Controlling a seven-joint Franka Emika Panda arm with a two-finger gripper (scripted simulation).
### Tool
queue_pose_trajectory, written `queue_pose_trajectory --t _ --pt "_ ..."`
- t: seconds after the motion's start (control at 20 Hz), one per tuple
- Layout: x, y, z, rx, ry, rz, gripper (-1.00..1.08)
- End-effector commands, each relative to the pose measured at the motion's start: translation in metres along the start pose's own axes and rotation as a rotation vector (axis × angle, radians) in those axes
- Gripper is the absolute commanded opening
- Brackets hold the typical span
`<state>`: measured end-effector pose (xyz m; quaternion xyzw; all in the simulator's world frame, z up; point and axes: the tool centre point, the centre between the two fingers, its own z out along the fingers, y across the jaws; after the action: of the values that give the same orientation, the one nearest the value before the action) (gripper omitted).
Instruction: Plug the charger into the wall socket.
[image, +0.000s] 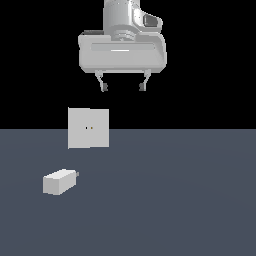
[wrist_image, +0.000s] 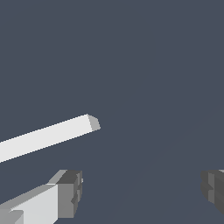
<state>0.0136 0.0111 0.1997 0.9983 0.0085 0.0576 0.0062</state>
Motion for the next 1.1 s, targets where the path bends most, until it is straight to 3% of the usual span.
queue_pose_trajectory --t 0.0,1.05 --pt "-0.009 -0.006 0.007 -0.002 0.006 0.017 1.0" --pt "-0.095 -0.079 0.094 -0.025 0.087 0.226 1.0"
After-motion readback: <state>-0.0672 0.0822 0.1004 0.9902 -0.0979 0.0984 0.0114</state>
